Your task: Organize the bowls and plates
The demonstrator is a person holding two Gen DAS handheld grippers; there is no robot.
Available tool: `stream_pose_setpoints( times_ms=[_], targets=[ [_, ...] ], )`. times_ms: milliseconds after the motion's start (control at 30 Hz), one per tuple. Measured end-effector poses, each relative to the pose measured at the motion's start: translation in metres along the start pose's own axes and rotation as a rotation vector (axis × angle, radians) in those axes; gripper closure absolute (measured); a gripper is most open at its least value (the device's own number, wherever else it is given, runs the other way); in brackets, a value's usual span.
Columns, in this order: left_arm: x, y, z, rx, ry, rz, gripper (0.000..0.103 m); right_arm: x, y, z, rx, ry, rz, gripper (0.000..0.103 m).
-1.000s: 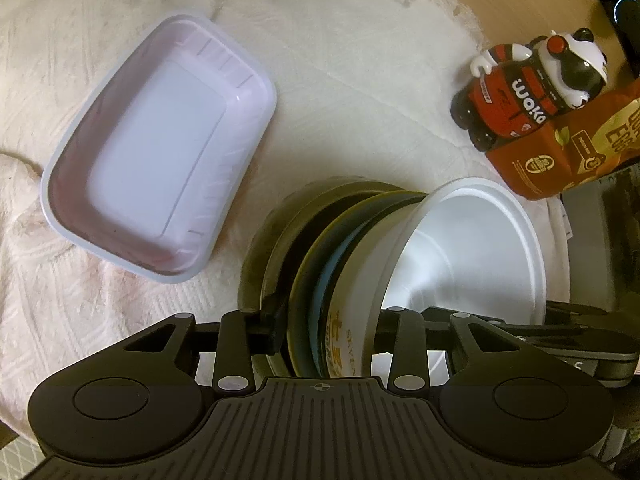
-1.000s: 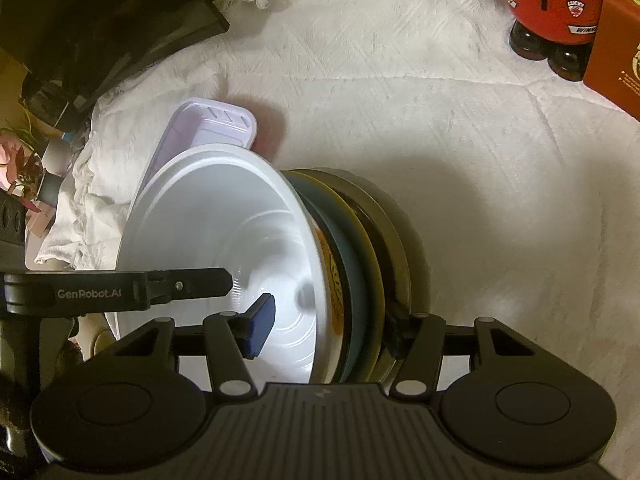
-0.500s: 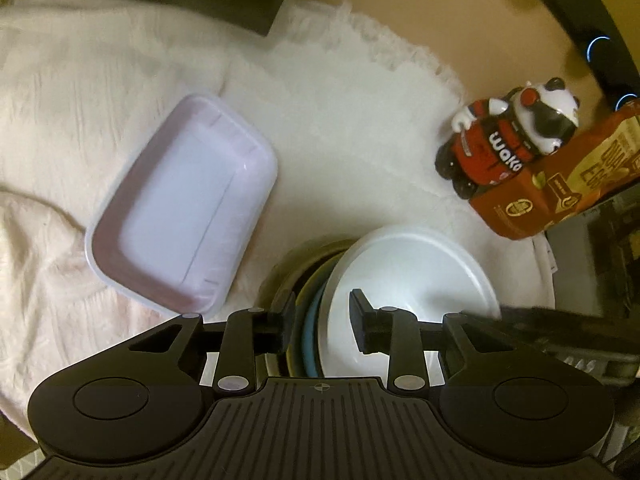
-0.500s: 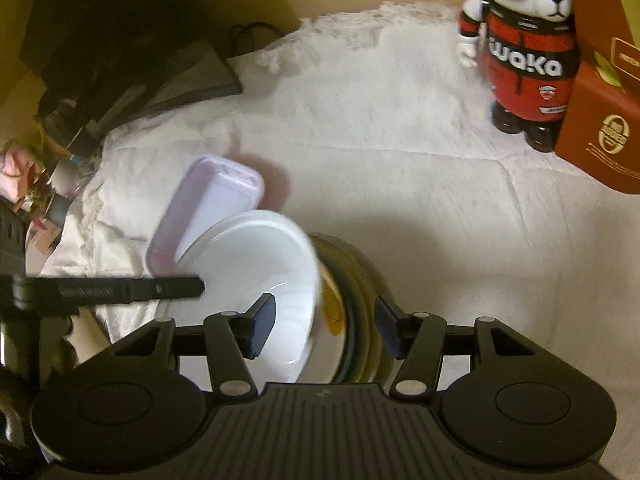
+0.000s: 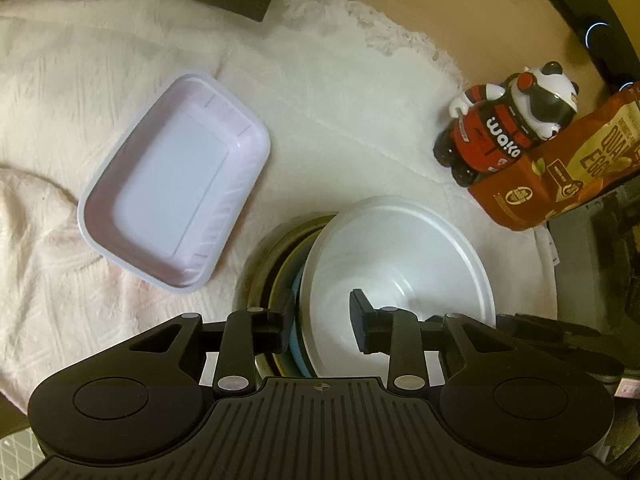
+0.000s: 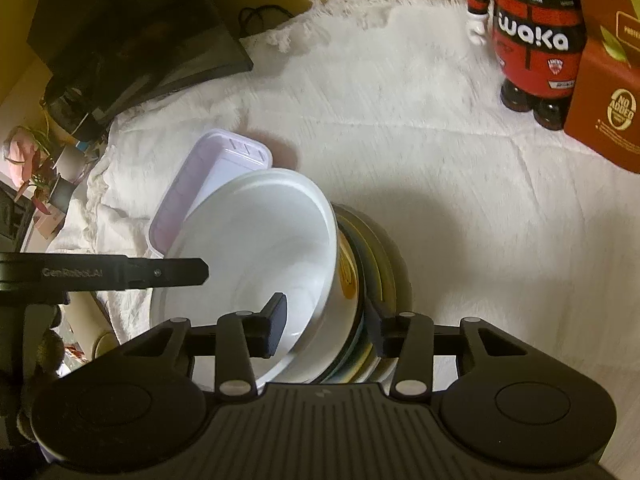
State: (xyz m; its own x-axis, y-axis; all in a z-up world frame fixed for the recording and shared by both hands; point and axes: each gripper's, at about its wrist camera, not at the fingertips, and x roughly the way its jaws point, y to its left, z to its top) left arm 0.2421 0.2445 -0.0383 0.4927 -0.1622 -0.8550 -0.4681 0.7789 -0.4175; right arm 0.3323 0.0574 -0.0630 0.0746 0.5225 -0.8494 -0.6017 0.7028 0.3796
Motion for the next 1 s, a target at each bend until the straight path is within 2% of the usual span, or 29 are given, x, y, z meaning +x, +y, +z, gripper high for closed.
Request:
stream_pose_setpoints(
  times_ms=[367,700,1000],
  targets=[
    [-0.004,-0.008,-0.003,0.045,-0.011,0.039,0.07,0.002,0.005,-0.008,-0.02,-0.02,-0.028,0.06],
    [-0.02,-0.022,0.005,0.069,-0.059,-0.006,0.072,-0.013,0.008,-0.002,-0.022,-0.067,-0.023,0.062],
    [-0.006,-0.013,0.007,0.048,-0.032,0.007,0.072,-0.012,0.013,-0.002,-0.036,-0.067,-0.026,0.062]
  ],
)
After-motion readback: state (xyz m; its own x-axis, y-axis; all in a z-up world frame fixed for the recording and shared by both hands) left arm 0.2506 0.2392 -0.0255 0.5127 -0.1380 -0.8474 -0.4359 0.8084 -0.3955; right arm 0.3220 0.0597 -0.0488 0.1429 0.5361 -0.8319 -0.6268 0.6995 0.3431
